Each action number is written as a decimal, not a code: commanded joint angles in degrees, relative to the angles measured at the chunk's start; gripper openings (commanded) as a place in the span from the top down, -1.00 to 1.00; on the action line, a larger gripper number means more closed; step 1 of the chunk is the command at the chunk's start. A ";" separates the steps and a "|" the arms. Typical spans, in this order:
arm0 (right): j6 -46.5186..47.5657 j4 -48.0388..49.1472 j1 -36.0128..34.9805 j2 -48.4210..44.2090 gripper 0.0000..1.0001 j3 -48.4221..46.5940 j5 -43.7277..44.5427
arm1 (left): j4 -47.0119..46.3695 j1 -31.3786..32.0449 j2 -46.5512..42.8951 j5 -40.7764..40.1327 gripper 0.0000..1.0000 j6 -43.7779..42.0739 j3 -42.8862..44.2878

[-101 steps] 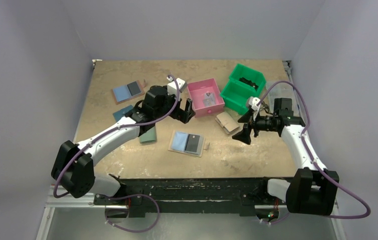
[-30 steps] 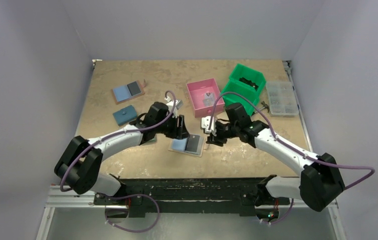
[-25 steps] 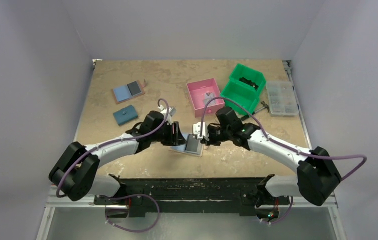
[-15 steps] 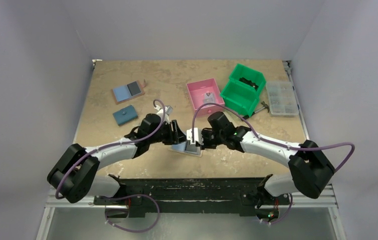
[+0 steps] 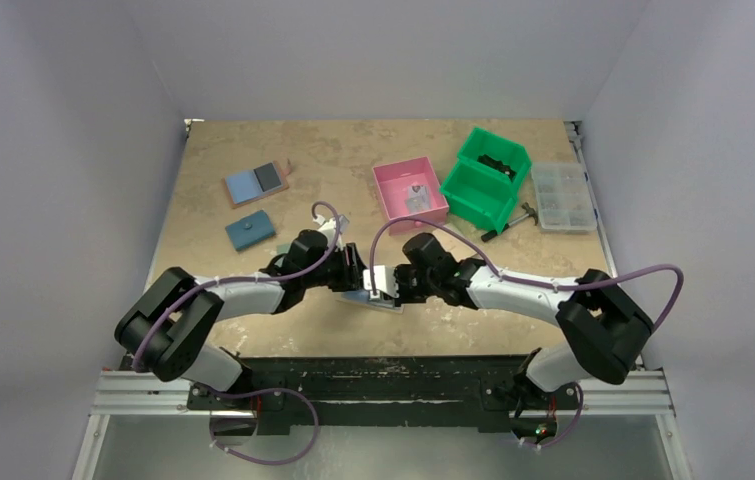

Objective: Take the credit cards out of the card holder
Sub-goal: Remove the credit card from the card holder.

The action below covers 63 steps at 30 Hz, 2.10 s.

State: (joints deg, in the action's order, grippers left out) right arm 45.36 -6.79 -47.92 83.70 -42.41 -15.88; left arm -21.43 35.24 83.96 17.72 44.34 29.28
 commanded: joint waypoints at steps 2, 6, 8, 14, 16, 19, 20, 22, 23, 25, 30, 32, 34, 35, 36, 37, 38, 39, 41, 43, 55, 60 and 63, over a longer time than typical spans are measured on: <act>-0.51 3.17 -0.33 0.84 0.84 0.40 2.88 | -3.52 -0.41 2.48 -0.16 0.15 -1.42 1.40; -0.80 3.53 -0.81 1.52 0.85 0.45 3.54 | -3.92 -0.36 3.94 0.49 0.15 -1.61 2.10; -0.93 3.85 -0.92 1.87 0.85 0.55 3.85 | -4.15 -0.35 4.62 0.99 0.15 -1.61 2.19; -1.32 4.13 -1.27 3.32 0.85 0.31 5.09 | -5.22 -0.36 6.47 2.35 0.14 -1.33 2.11; -1.49 4.35 -1.37 3.62 0.86 0.31 5.52 | -5.56 -0.40 6.95 2.49 0.14 -1.26 1.99; -1.72 4.54 -1.68 4.34 0.86 0.07 6.41 | -6.38 -0.37 7.71 2.75 0.14 -0.88 1.58; -1.87 4.65 -1.84 4.56 0.86 -0.01 6.76 | -6.88 -0.36 7.90 2.97 0.14 -0.64 1.47; -2.26 5.19 -2.27 4.71 0.88 -0.04 7.62 | -7.65 -0.35 8.18 3.39 0.15 -0.26 1.16; -2.61 5.53 -2.53 4.79 0.90 -0.04 8.04 | -8.02 -0.35 8.23 3.52 0.15 -0.10 1.04; -3.15 6.08 -3.23 4.97 0.91 -0.12 8.99 | -8.50 -0.35 8.23 3.79 0.16 0.32 0.75; -4.53 8.33 -6.30 6.67 0.96 -0.35 12.87 | -9.96 -0.35 8.19 4.08 0.24 1.43 0.01; -5.03 8.57 -7.50 7.74 0.96 -0.79 13.83 | -10.38 -0.35 8.15 4.14 0.32 1.83 -0.24; -6.13 8.86 -7.79 7.97 0.96 -1.23 13.63 | -10.60 -0.36 8.19 3.85 0.45 2.21 -0.55; -6.64 8.93 -7.80 7.84 0.96 -1.39 13.74 | -10.70 -0.35 8.15 3.78 0.53 2.25 -0.69; -6.95 8.86 -7.80 7.60 0.97 -1.32 13.93 | -10.72 -0.35 8.15 3.62 0.61 2.37 -0.82; -7.15 8.89 -7.80 7.53 0.96 -1.27 14.14 | -10.72 -0.36 8.08 3.44 0.73 2.40 -0.98; -7.28 8.51 -7.80 7.46 0.96 -1.46 14.39 | -10.75 -0.35 8.07 3.39 0.90 2.42 -1.12; -7.35 7.90 -7.80 7.48 0.96 -1.78 14.54 | -10.76 -0.40 7.94 3.31 1.00 2.38 -1.18; -7.48 6.25 -7.57 7.41 0.95 -2.81 14.46 | -10.97 -0.46 7.30 2.97 1.00 2.45 -1.72; -7.30 2.74 -6.61 7.10 0.91 -4.40 12.72 | -11.30 -0.53 6.57 3.00 1.00 2.44 -2.48; -4.30 -7.40 2.39 3.38 0.46 -7.90 -5.32 | -18.65 -0.63 2.83 7.07 1.00 4.47 -7.35; -4.33 -7.81 2.39 4.75 0.68 -8.30 -5.39 | -23.00 -0.62 4.34 8.77 1.00 8.01 -8.89; -3.20 -8.95 2.19 5.70 0.78 -8.51 -4.27 | -24.82 -0.58 5.45 9.10 1.00 9.05 -9.34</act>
State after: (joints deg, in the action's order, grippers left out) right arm 40.60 -14.04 -45.36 88.36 -48.31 -19.03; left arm -39.44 34.30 88.36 24.36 51.00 20.60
